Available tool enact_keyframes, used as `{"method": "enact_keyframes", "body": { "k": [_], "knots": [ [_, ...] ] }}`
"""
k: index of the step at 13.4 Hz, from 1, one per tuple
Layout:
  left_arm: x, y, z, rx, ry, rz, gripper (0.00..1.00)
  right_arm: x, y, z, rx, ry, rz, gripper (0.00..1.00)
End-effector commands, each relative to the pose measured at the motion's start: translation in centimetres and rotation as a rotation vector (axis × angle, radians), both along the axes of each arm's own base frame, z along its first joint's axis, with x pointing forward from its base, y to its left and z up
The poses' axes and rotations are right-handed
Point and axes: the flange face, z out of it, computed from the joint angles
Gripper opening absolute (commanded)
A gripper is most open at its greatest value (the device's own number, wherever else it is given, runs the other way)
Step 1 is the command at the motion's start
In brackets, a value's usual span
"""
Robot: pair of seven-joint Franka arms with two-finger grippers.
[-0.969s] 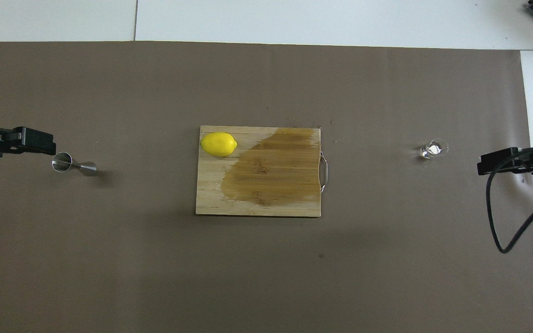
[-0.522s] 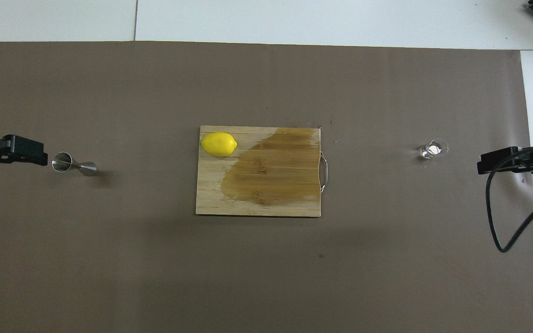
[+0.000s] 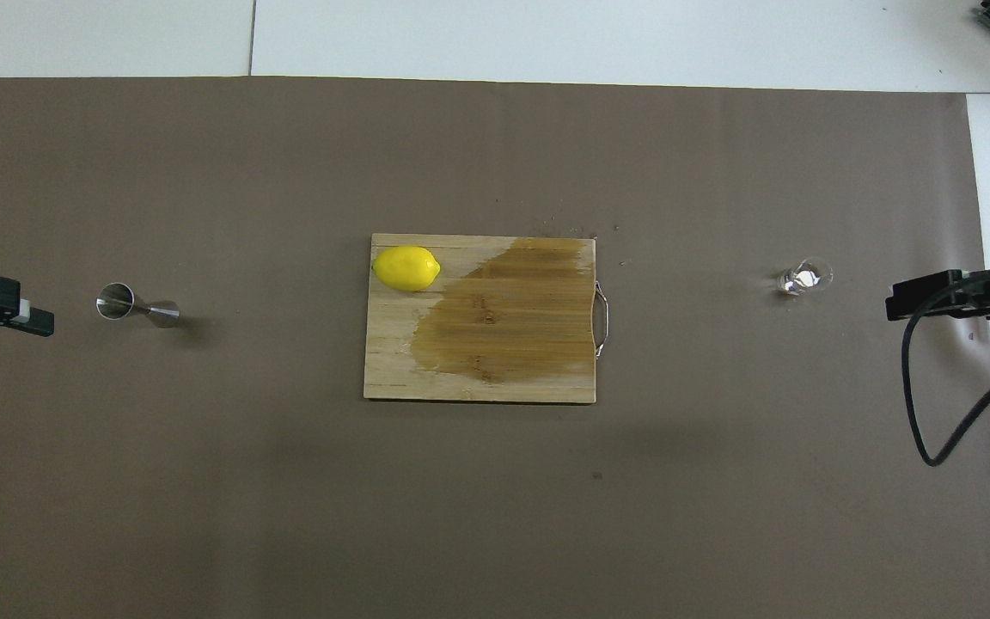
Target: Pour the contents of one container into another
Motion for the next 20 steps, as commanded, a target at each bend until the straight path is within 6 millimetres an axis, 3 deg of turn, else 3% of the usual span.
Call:
{"method": "enact_keyframes", "body": {
  "k": [1, 3, 9, 11, 13, 16, 20],
  "knots": [
    [2.6, 2.6, -1.2, -0.133, 0.133, 0.132, 1.0, -0.7, 0.1, 0.0, 0.014, -0.02, -0.005, 1.0],
    [3.0, 4.8, -2.2, -0.242, 0.288, 0.335, 1.0, -0.7, 0.3, -0.1, 0.014, -0.017, -0.007, 1.0],
    [6.4, 6.1, -6.1, -0.442, 0.63, 0.718, 1.0, -0.4, 0.2, 0.0, 0.014, -0.044, -0.01, 1.0],
    [7.8, 6.6, -9.0, -0.52, 0.72, 0.75, 1.0, 0.0, 0.1, -0.4, 0.012, -0.064, -0.018, 1.0],
    [8.5, 8.6, -12.4, -0.568, 0.776, 0.779, 1.0, 0.8, -1.0, -1.1, -0.006, -0.032, -0.036, 1.0],
    [9.1, 11.4, -17.9, -0.618, 0.864, 0.812, 1.0, 2.8, -2.7, -0.1, -0.058, 0.024, -0.052, 1.0],
    [10.3, 9.8, -19.1, -0.641, 0.873, 0.803, 1.0, 2.6, -3.1, -0.5, -0.046, 0.031, -0.088, 1.0]
  ]
}}
